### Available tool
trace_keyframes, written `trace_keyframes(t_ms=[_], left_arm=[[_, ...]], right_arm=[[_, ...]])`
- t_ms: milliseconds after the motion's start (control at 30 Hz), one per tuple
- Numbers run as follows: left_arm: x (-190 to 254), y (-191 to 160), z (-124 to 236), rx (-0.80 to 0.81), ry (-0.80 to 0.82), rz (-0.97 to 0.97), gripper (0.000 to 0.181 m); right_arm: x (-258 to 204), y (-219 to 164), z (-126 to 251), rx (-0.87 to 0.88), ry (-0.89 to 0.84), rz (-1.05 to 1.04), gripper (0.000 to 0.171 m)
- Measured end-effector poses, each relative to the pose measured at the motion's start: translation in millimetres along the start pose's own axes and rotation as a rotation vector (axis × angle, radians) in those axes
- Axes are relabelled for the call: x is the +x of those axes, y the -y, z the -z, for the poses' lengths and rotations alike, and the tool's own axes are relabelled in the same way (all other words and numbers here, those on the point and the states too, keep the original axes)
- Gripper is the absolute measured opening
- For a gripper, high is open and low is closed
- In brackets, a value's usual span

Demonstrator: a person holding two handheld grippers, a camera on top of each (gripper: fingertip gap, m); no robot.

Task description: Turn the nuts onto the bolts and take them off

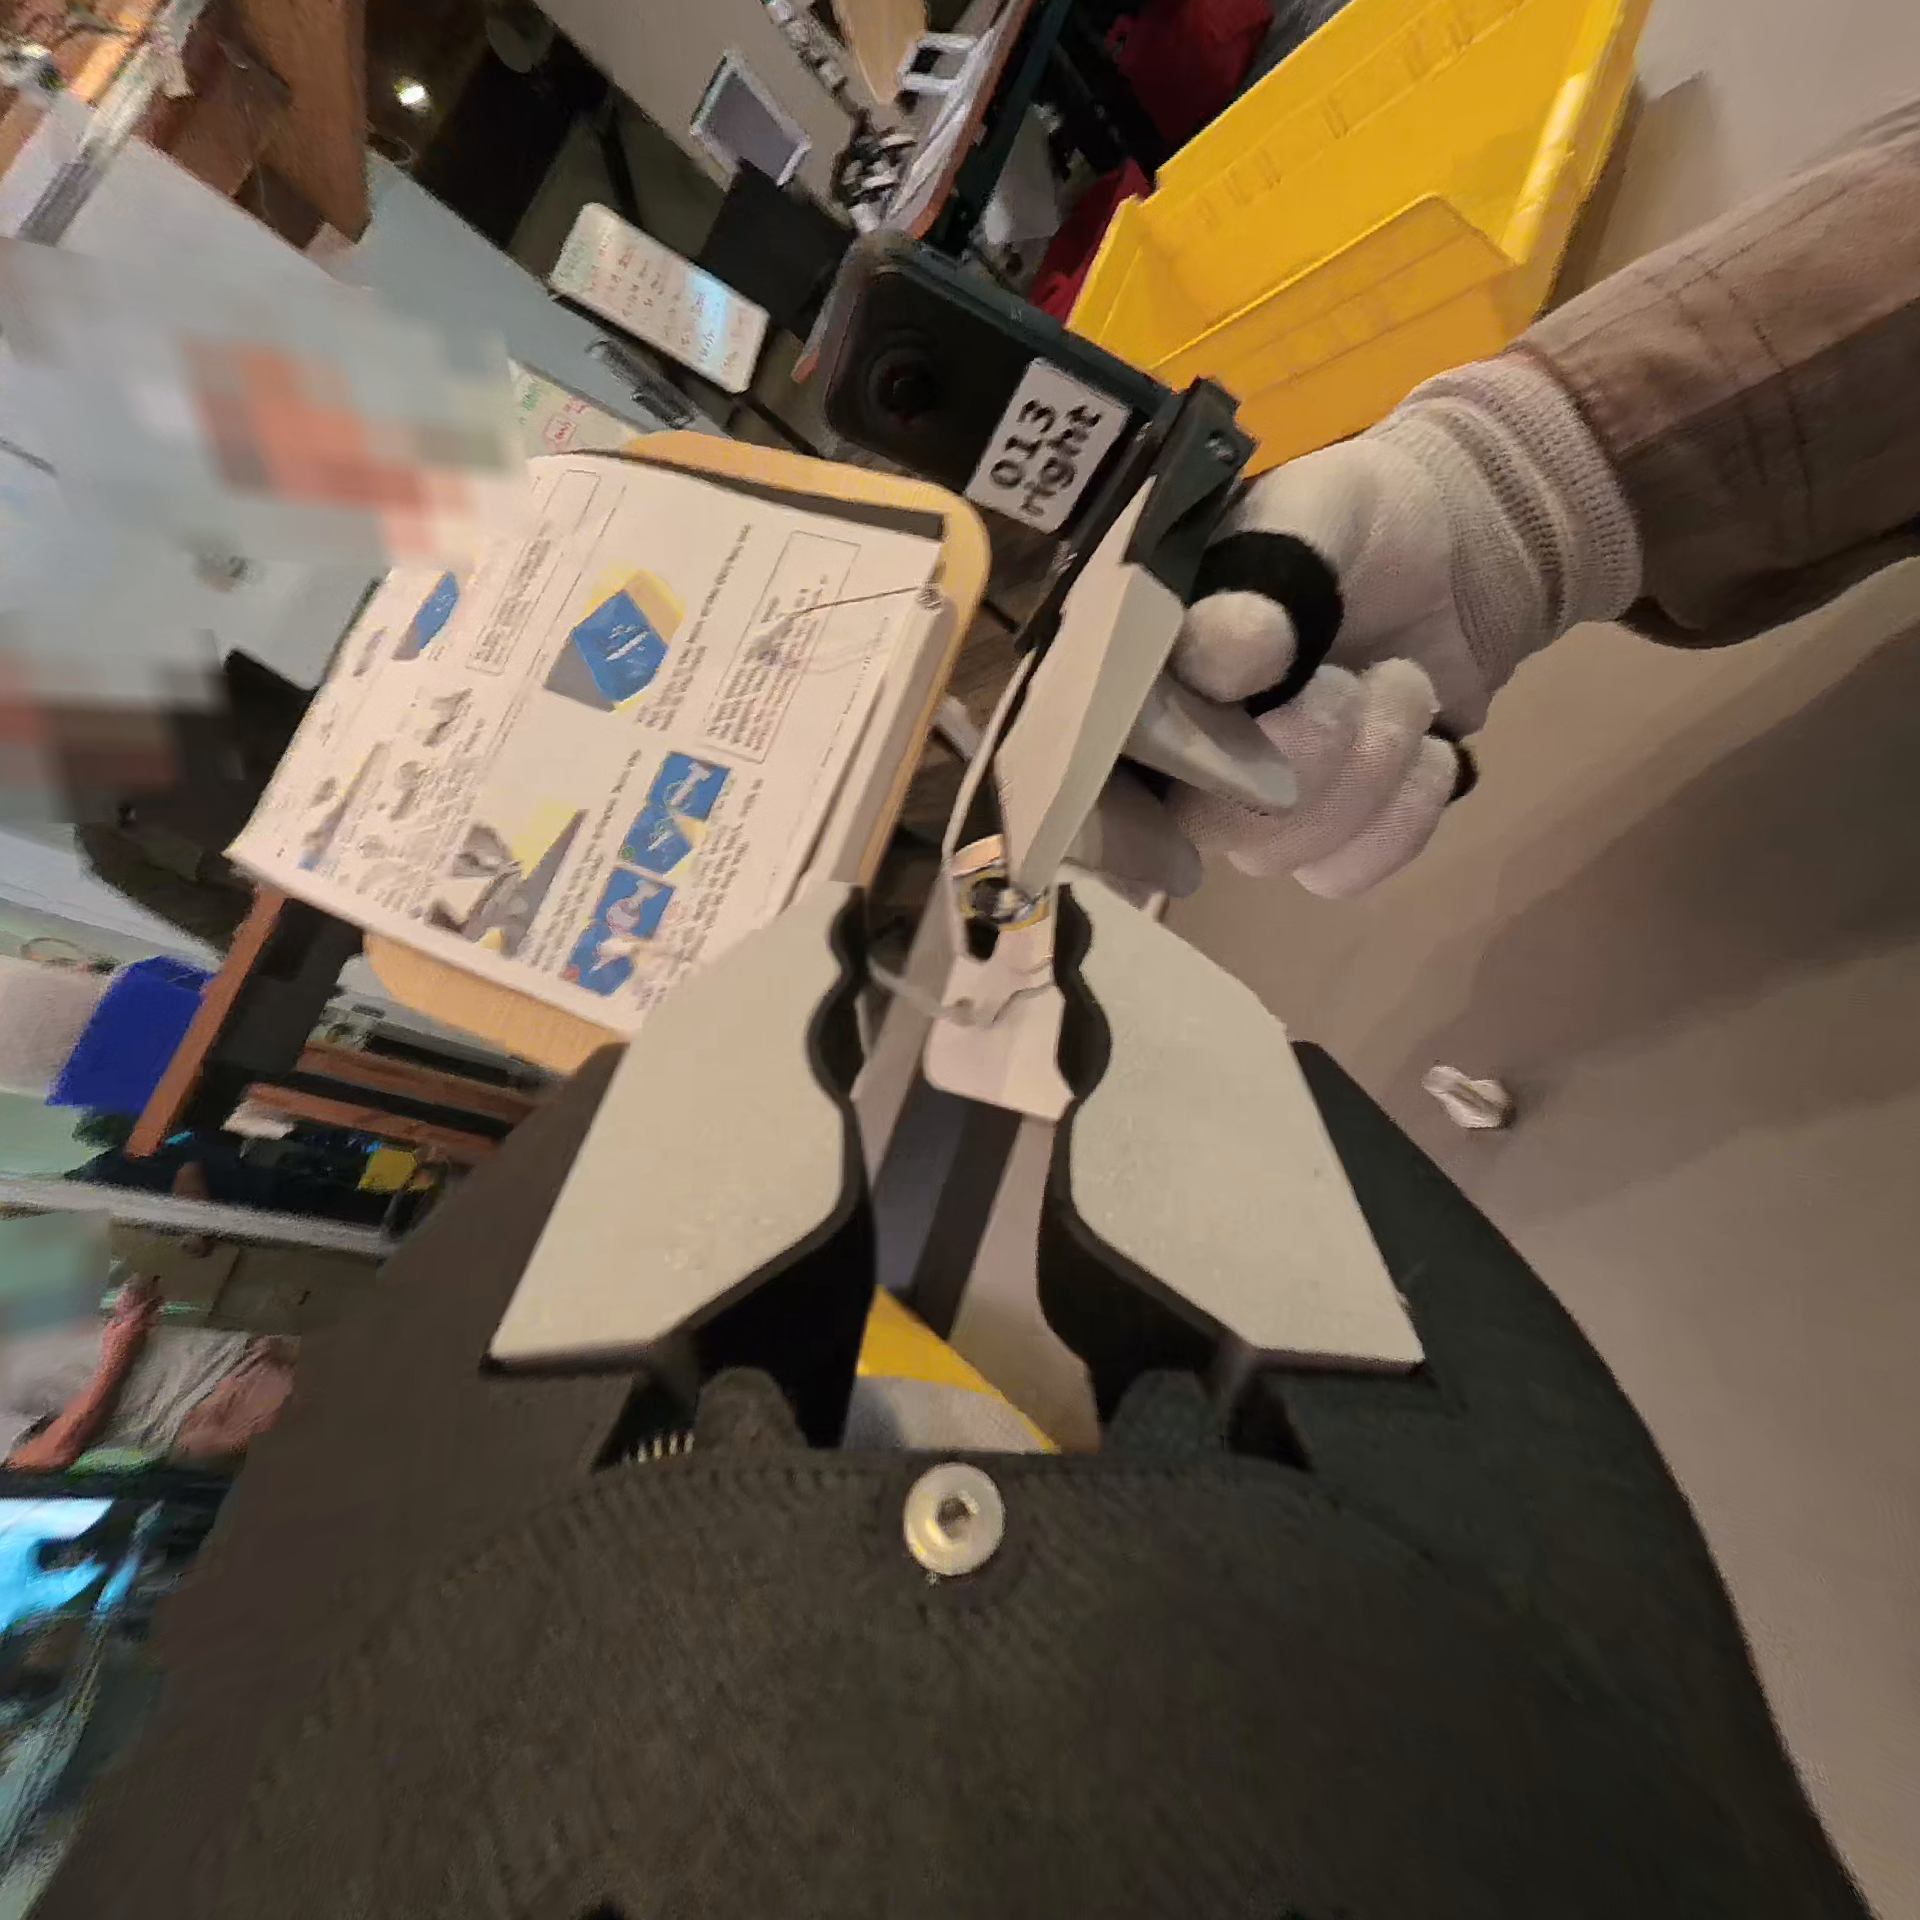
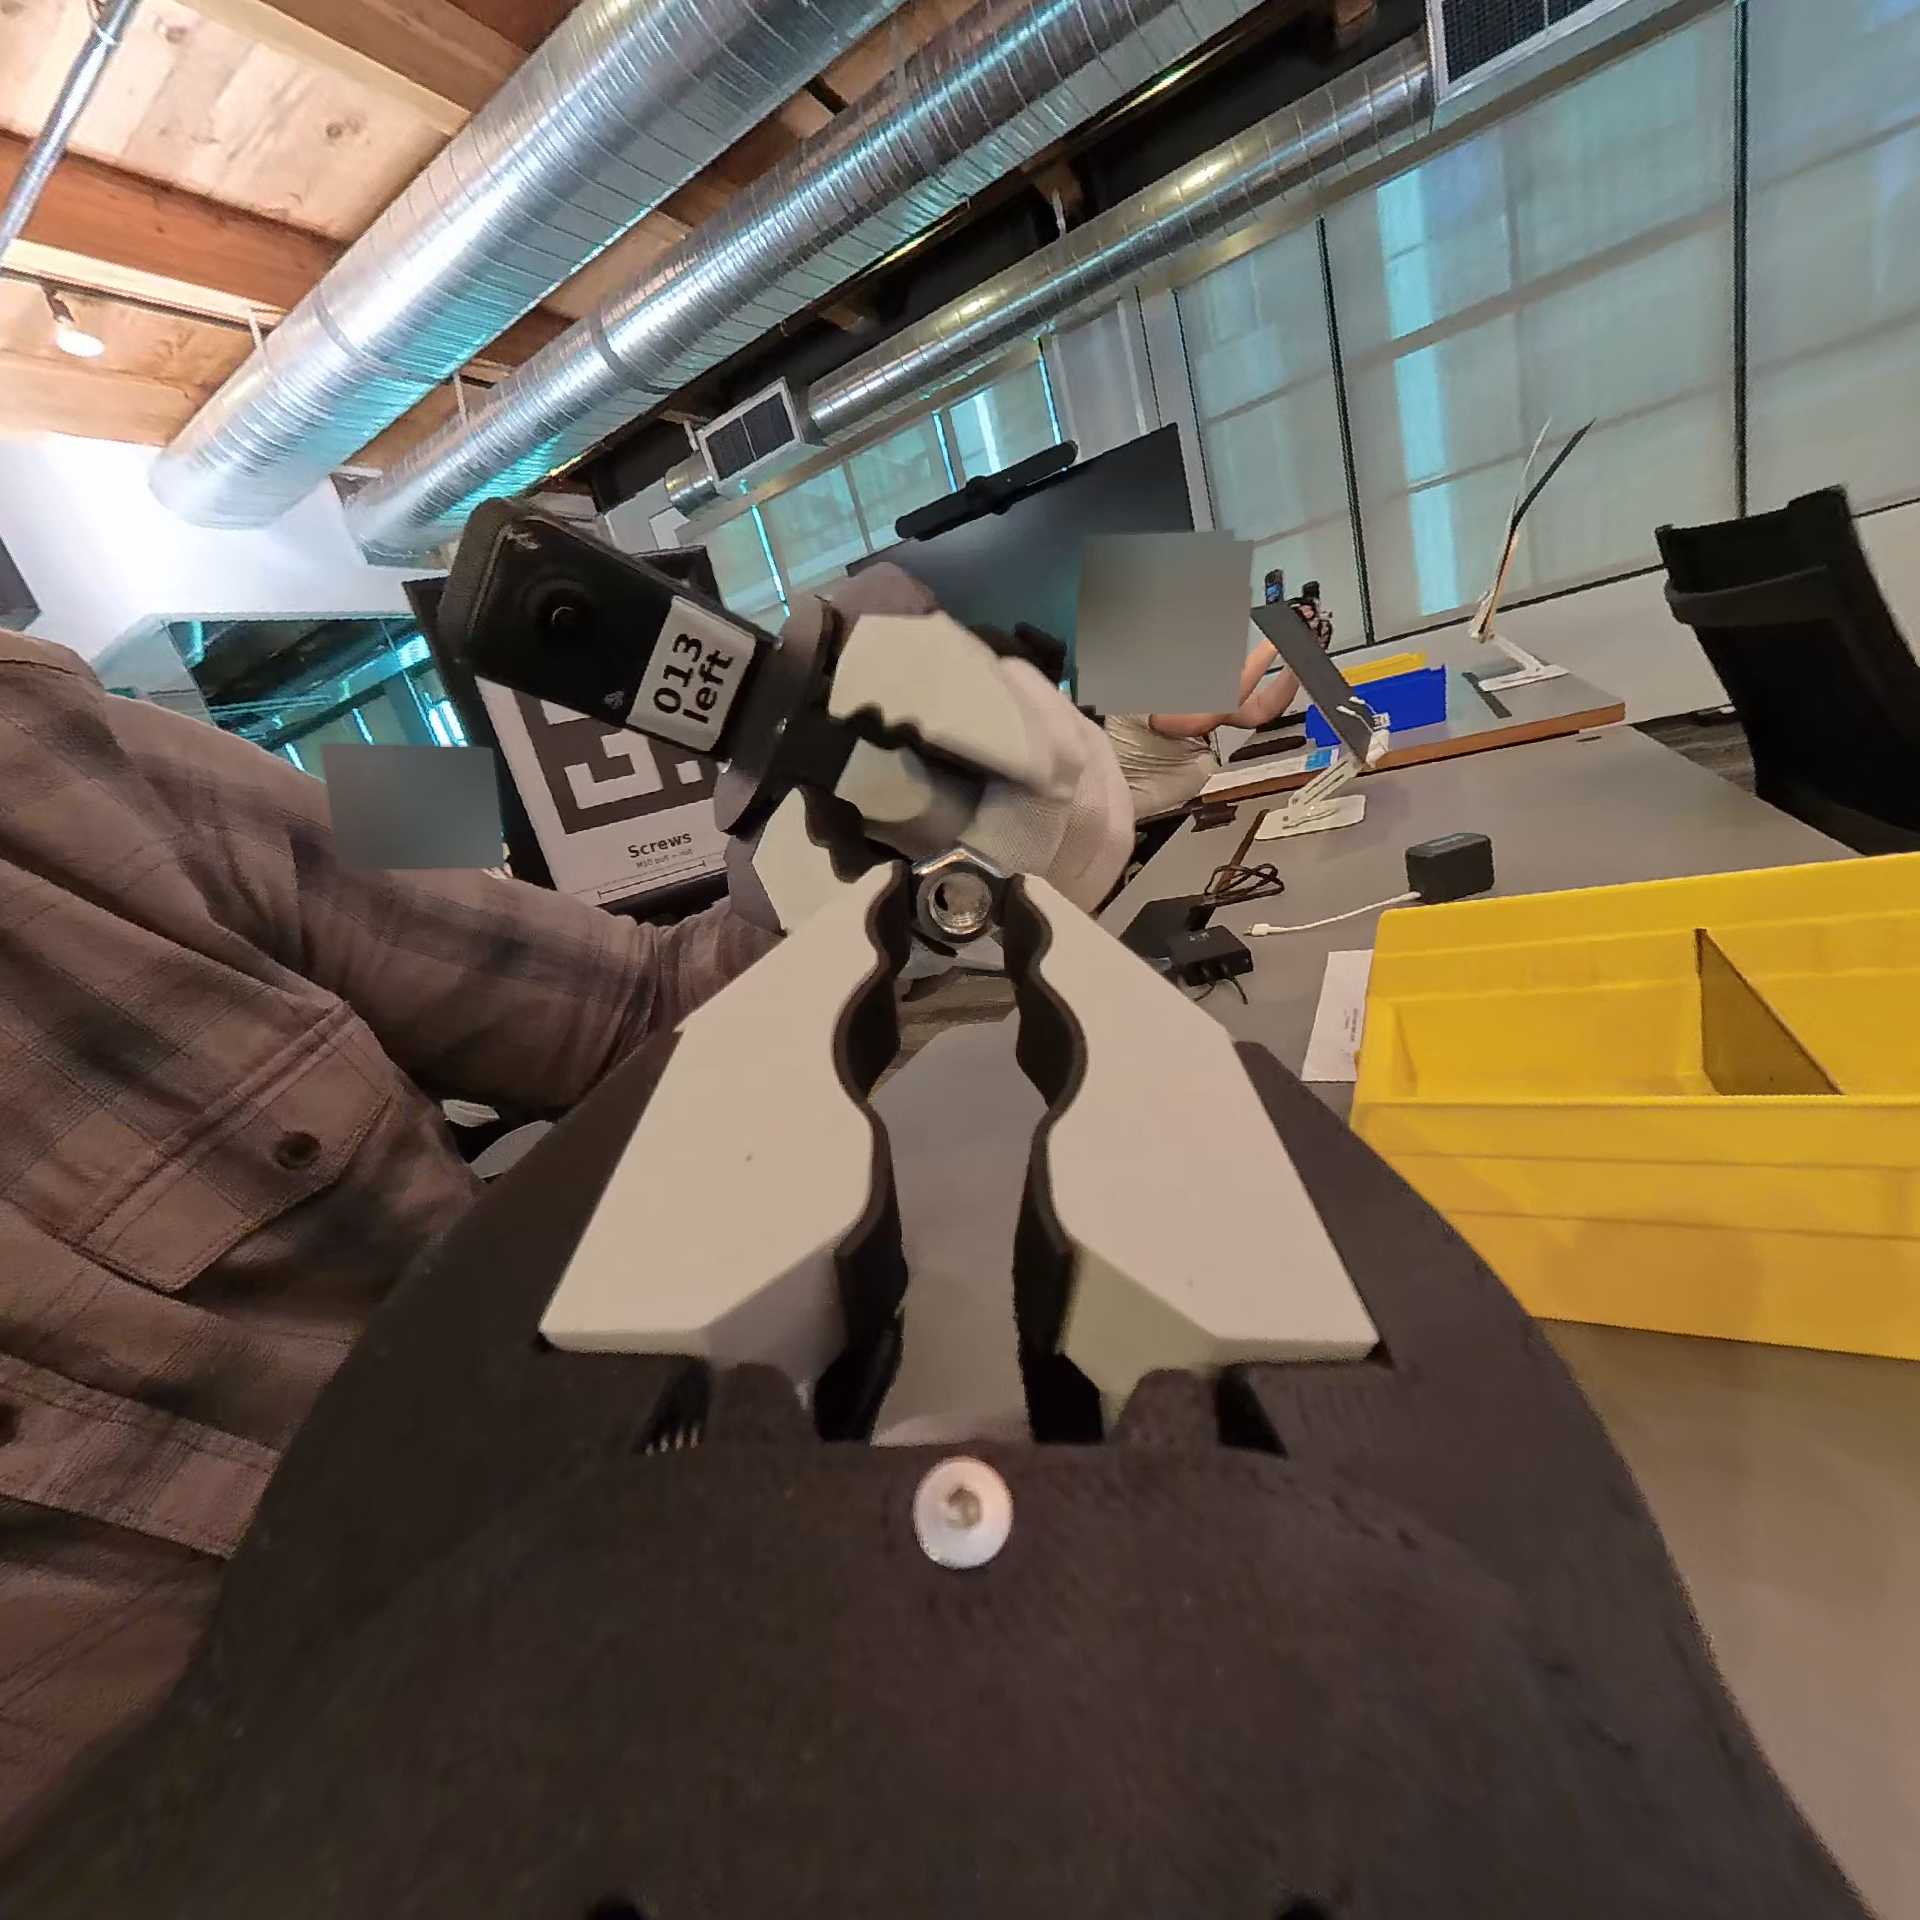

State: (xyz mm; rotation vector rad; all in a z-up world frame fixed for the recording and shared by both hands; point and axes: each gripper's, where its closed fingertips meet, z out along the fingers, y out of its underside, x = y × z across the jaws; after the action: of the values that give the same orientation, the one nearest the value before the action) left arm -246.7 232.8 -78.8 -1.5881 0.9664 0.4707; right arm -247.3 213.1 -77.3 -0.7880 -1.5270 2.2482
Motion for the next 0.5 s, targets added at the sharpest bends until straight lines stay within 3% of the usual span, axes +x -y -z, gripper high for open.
trace_keyframes(t_ms=[100, 233, 400, 500], left_arm=[[-18, 6, 11, -0.03, 0.127, 0.012, 0.057], [-21, -1, 23, -0.11, 0.215, 0.035, 0.063], [21, -31, 5, -0.196, 0.125, 0.18, 0.062], [31, -26, -16, -0.154, 0.094, 0.246, 0.057]], right_arm=[[4, 6, 11, -0.004, -0.036, 0.022, 0.016], [11, 14, 36, -0.054, -0.13, 0.102, 0.016], [26, -3, 77, -0.292, -0.298, 0.223, 0.016], [34, -21, 106, -0.447, -0.374, 0.267, 0.016]])
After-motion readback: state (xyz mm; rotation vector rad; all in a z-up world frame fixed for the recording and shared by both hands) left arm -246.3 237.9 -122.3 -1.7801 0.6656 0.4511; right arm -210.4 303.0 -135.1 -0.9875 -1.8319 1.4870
